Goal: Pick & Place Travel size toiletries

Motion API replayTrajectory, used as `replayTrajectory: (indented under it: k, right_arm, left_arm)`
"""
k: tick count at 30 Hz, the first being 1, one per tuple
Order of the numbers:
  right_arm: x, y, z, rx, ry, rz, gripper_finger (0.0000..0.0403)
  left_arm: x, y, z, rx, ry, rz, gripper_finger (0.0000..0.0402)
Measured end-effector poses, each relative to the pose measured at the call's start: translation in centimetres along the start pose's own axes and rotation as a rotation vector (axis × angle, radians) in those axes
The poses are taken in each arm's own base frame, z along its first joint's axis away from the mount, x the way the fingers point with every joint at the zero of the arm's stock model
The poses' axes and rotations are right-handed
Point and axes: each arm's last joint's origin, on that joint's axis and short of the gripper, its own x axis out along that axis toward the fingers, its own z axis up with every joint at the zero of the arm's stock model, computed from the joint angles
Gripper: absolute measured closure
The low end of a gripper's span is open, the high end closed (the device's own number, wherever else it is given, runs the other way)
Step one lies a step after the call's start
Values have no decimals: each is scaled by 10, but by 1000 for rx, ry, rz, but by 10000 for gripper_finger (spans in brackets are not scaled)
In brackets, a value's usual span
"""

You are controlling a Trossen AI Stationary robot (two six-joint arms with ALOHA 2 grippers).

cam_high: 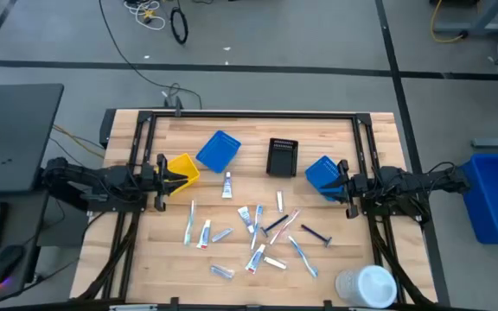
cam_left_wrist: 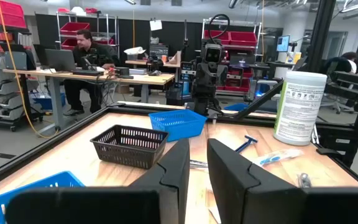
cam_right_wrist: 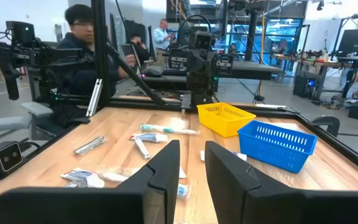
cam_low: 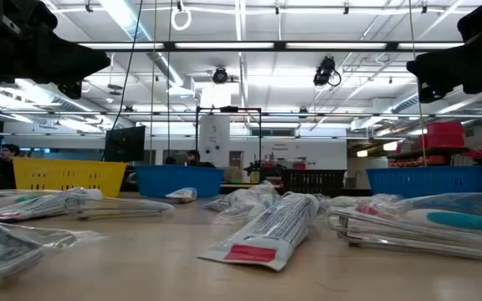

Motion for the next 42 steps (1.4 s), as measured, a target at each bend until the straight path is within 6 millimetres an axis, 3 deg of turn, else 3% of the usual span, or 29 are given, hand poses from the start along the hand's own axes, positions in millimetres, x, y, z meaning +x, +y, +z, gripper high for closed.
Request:
replayTrajectory:
  k: [26,31,36,42]
  right_arm:
    - [0,0,0,-5,0,0,318]
    - [0,0,6,42,-66,-1,318]
    - [-1,-1,15,71,-152,-2,318]
    - [-4,-2,27,48,-280,-39,318]
  left_arm:
    - [0,0,1,5,-6,-1,337]
    - [-1,0,13,-105,-129,-7,337]
    - [-2,0,21,-73,-208,-1,337]
    - [-7,-2,37,-162,-372,-129,344]
